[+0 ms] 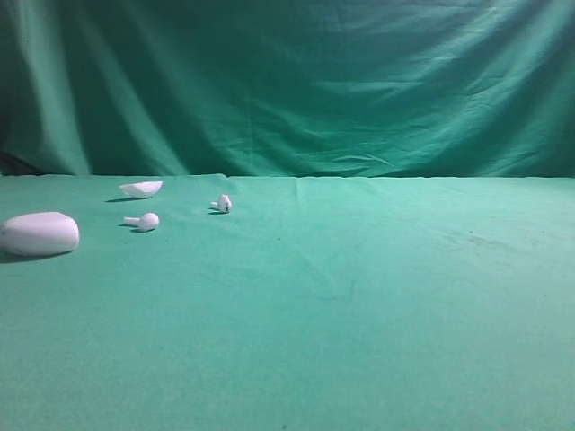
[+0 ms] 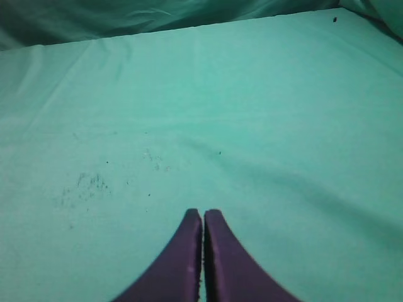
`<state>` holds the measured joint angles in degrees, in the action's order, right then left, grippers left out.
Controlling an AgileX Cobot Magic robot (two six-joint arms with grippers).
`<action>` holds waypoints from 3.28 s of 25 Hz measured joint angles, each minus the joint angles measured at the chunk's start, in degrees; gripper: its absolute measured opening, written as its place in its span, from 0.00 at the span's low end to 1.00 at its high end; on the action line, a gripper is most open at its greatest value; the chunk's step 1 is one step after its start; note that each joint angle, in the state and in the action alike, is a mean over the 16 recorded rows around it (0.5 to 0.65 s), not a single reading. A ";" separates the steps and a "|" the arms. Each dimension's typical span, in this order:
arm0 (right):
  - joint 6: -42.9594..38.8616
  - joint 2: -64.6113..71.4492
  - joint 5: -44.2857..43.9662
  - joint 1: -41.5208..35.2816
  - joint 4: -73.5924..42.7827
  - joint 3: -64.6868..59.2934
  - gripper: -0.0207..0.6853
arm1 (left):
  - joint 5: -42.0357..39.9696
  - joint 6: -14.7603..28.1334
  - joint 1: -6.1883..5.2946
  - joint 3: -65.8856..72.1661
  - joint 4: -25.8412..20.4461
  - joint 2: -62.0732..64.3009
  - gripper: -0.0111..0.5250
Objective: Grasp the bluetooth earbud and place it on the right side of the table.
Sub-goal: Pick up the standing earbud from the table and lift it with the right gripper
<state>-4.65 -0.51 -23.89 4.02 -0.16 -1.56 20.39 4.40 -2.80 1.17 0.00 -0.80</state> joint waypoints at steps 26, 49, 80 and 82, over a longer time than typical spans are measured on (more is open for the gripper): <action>-1.84 0.01 10.83 0.00 2.21 -0.04 0.03 | 0.00 0.00 0.00 0.00 0.00 0.00 0.02; 3.56 41.23 7.21 2.09 12.39 29.79 0.03 | 0.00 0.00 0.00 0.00 0.00 0.00 0.02; 17.11 128.31 -37.64 31.20 7.29 116.15 0.34 | 0.00 0.00 0.00 0.00 0.00 0.00 0.02; 16.75 130.92 -37.41 31.87 6.75 118.94 0.40 | 0.00 0.00 0.00 0.00 0.00 0.00 0.02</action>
<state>12.10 130.41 -61.30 35.89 6.59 117.37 20.39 4.40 -2.80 1.17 0.00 -0.80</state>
